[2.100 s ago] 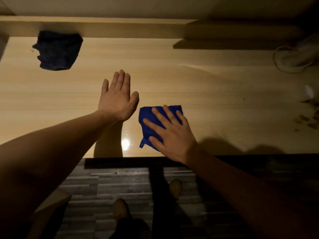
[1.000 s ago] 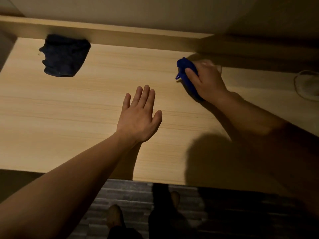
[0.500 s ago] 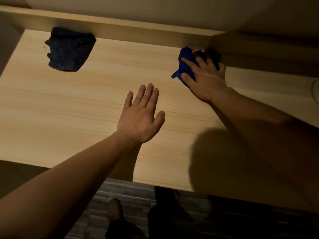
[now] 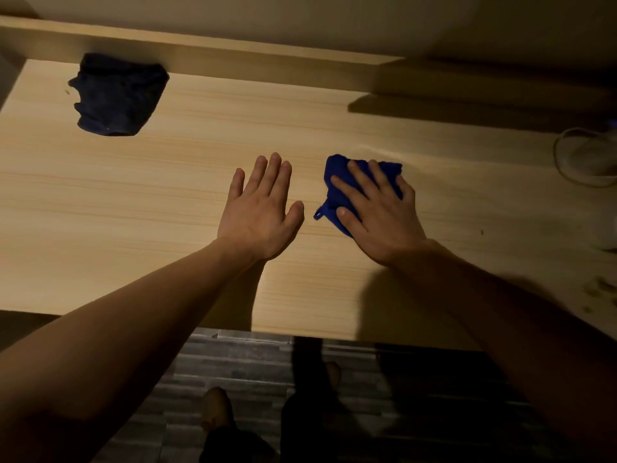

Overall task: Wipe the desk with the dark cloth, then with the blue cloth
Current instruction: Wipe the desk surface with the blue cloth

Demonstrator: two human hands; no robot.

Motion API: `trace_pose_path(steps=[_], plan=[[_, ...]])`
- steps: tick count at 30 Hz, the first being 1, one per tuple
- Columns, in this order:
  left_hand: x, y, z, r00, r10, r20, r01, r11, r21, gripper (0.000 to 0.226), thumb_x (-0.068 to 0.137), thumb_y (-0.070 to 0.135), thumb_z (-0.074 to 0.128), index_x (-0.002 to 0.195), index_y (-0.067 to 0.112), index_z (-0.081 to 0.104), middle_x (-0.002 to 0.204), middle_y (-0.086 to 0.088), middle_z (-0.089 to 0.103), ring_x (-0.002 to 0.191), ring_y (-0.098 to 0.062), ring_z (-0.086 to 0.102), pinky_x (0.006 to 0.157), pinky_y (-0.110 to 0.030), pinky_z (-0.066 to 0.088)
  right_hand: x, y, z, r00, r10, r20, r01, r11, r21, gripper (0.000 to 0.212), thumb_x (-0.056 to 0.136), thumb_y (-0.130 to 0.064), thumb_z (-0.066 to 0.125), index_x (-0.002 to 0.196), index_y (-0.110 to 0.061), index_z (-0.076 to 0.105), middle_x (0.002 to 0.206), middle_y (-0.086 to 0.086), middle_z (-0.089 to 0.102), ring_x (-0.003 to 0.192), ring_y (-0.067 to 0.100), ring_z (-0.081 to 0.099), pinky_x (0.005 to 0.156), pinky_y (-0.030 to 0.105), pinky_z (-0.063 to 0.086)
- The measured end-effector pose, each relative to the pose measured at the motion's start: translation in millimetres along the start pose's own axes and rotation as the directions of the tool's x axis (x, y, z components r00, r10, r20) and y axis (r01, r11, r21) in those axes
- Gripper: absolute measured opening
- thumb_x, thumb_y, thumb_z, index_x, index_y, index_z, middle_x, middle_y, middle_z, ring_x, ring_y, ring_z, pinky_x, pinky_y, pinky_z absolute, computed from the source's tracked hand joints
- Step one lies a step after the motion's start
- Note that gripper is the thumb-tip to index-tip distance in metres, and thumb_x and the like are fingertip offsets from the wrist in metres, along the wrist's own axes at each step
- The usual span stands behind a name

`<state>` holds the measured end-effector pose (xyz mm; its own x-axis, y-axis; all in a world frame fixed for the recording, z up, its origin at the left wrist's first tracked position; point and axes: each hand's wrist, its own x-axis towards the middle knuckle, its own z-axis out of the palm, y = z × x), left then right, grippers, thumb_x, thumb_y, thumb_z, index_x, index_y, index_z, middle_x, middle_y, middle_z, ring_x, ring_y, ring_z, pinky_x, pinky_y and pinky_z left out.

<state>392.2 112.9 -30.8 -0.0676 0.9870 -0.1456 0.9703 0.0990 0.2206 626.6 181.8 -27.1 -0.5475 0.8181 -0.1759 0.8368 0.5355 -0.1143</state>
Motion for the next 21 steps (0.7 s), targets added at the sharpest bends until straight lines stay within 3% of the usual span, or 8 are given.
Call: trace_pose_path(steps=[3, 12, 21], plan=[[-0.8, 0.0, 0.2, 1.0, 0.006, -0.001, -0.006, 1.0, 0.003, 0.077, 0.107, 0.06, 0.014, 0.171, 0.02, 0.002, 0.179, -0.003, -0.005, 0.164, -0.02, -0.011, 0.131, -0.051, -0.004, -27.0, -7.6, 8.0, 1.0, -0.01, -0.008, 0.01, 1.0, -0.011, 0.062, 0.105, -0.062, 0.013, 0.164, -0.043, 0.013, 0.175, -0.008, 0.002, 0.161, 0.021, -0.006, 0.124, 0.059, 0.007], [-2.2, -2.4, -0.5, 1.0, 0.02, -0.001, -0.02, 1.0, 0.007, 0.077, 0.107, 0.061, 0.013, 0.171, 0.019, 0.002, 0.179, -0.004, -0.005, 0.164, -0.021, -0.011, 0.131, -0.051, -0.005, -101.4, -29.6, 42.3, 0.957, -0.094, -0.275, 0.095, 0.995, -0.01, 0.057, 0.104, -0.053, 0.042, 0.156, -0.031, 0.046, 0.167, 0.003, 0.035, 0.155, 0.032, 0.03, 0.118, 0.062, 0.026], [-3.5, -2.6, -1.6, 0.999, 0.032, 0.001, -0.032, 0.999, -0.004, 0.078, 0.106, 0.061, 0.013, 0.171, 0.019, 0.002, 0.179, -0.004, -0.006, 0.164, -0.021, -0.012, 0.131, -0.052, -0.005, -143.3, -50.8, 53.5, 0.986, -0.062, -0.157, 0.055, 0.997, -0.051, 0.062, 0.101, -0.052, 0.042, 0.159, -0.03, 0.039, 0.169, 0.002, 0.03, 0.155, 0.03, 0.029, 0.117, 0.059, 0.029]])
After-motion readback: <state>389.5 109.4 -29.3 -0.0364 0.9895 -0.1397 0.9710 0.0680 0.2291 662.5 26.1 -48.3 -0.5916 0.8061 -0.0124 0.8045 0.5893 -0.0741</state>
